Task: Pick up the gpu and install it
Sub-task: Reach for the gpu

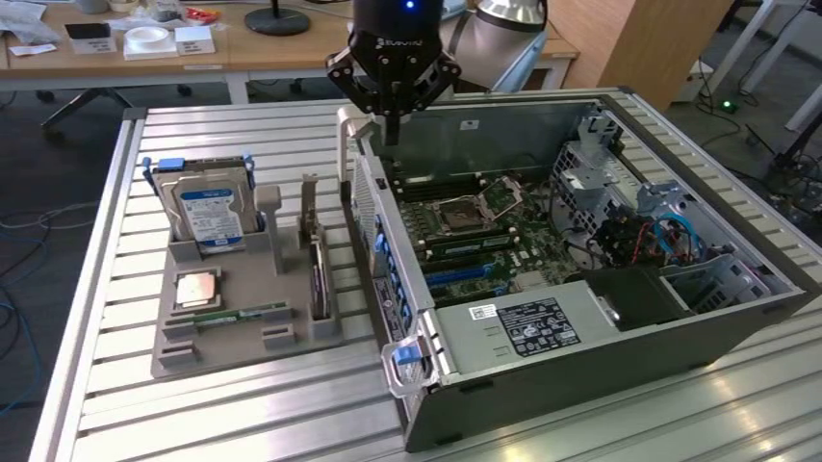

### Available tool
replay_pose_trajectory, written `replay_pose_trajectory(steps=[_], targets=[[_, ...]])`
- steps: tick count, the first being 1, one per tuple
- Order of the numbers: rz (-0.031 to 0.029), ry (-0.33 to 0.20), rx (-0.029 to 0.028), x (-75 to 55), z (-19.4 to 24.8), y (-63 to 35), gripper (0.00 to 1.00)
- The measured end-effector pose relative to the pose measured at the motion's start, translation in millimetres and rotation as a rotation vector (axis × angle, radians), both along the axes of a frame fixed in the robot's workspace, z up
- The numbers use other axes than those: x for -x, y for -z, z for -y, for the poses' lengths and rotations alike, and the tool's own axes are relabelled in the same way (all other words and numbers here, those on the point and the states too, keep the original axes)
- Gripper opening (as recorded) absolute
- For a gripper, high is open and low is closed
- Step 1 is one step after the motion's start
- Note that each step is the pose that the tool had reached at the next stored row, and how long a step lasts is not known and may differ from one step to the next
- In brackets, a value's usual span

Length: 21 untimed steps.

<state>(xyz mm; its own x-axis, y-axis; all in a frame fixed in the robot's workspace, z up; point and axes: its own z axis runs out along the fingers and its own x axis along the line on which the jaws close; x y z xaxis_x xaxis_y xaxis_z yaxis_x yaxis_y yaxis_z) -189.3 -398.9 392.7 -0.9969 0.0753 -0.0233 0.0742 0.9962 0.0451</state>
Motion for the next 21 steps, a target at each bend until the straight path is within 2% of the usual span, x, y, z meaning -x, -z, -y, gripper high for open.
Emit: replay_pose_trajectory(steps=[21], targets=[[0.0, 0.0, 0.0, 12.6, 0.0, 0.1, 0.11]])
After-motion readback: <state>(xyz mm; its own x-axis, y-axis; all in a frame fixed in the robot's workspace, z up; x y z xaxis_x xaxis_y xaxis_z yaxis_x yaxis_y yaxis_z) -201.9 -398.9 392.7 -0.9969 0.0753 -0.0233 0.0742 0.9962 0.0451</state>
